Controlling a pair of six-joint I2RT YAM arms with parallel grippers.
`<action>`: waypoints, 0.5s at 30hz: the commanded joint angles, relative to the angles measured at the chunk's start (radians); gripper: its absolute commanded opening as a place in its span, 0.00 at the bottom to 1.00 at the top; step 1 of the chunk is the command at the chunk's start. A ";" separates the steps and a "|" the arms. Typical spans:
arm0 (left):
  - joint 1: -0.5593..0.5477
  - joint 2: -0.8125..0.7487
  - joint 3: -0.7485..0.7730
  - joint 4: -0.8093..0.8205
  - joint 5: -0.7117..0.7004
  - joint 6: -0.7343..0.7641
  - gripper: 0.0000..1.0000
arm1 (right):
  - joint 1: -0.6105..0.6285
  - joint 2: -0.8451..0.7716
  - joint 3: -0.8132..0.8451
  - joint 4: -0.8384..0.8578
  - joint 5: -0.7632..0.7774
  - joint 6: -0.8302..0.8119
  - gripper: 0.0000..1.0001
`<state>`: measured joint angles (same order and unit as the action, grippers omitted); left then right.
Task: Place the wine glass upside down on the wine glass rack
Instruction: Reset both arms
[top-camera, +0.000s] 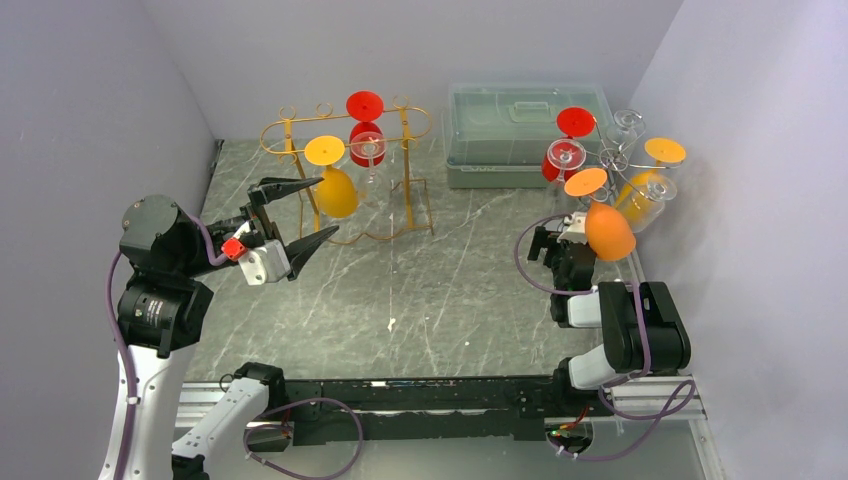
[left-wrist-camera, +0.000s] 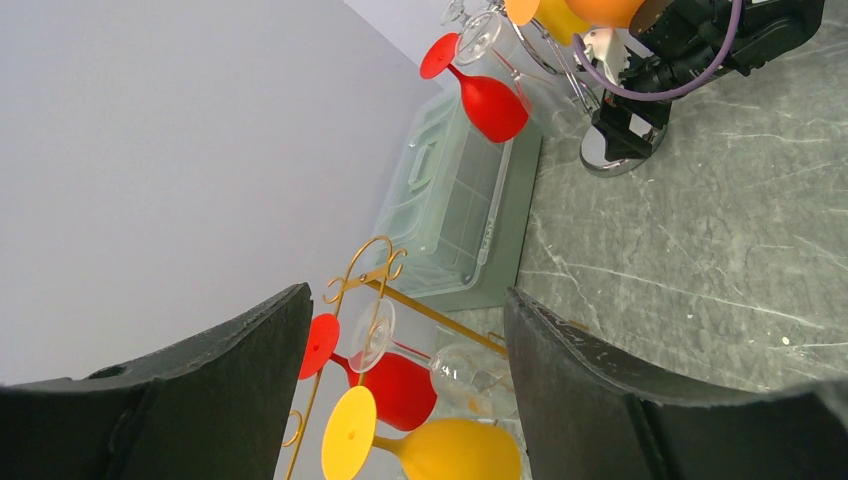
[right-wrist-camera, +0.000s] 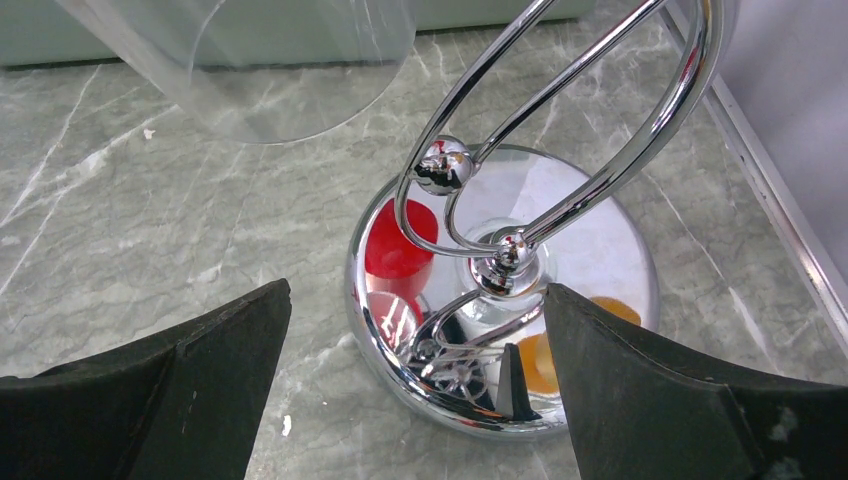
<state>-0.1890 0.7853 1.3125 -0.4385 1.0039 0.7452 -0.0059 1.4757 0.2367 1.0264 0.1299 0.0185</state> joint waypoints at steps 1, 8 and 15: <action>0.000 -0.001 0.000 0.007 0.007 0.010 0.75 | 0.000 -0.002 0.026 0.047 0.010 -0.003 1.00; 0.000 -0.001 0.000 0.007 0.007 0.010 0.75 | 0.000 -0.004 0.024 0.051 0.012 -0.003 1.00; 0.000 -0.001 0.000 0.007 0.007 0.010 0.75 | 0.000 -0.006 0.022 0.053 0.013 -0.003 1.00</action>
<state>-0.1890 0.7853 1.3125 -0.4385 1.0039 0.7452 -0.0059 1.4757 0.2367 1.0260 0.1303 0.0185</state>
